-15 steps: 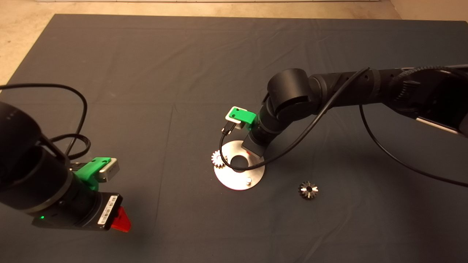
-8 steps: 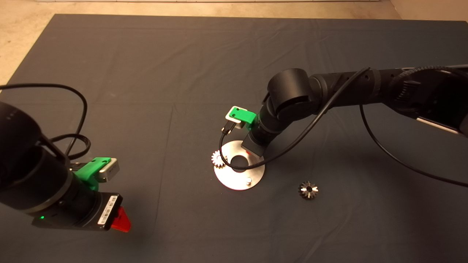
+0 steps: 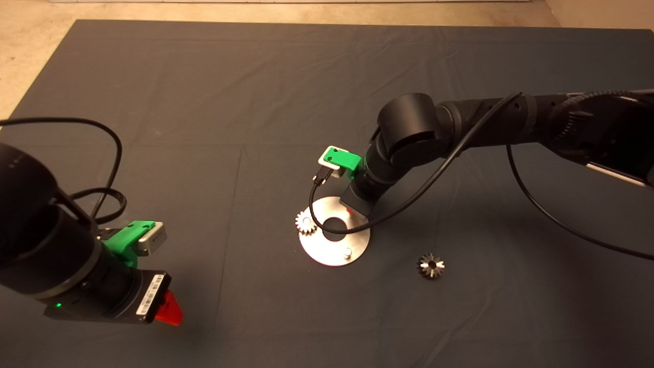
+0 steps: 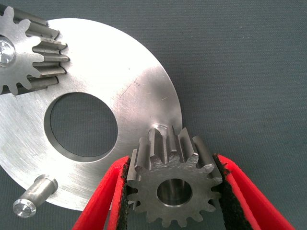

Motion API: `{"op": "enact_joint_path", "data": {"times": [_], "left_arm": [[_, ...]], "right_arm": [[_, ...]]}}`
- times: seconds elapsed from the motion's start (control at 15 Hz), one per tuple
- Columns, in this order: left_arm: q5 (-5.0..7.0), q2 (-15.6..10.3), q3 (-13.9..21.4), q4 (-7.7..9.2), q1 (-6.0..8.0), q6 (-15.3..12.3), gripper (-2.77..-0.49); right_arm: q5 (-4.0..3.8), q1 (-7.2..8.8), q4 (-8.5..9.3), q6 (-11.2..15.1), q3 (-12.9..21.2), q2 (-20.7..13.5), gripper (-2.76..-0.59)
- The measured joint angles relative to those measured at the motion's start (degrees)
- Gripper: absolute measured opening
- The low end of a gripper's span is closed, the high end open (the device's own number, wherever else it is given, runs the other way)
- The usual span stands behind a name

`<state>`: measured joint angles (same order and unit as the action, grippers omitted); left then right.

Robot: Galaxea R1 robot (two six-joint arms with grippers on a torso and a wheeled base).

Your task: Install three planetary gears onto the carrier pins

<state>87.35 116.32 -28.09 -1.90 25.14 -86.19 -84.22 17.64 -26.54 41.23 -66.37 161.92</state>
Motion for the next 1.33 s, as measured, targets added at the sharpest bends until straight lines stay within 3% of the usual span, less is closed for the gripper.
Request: {"op": "enact_joint_path", "data": {"times": [1.33], "left_arm": [[0.00,0.0,0.0,0.00,-0.02,0.0,-1.22]], "right_arm": [[-0.01,-0.04,0.02,0.3,0.0,0.4,-2.29]]}}
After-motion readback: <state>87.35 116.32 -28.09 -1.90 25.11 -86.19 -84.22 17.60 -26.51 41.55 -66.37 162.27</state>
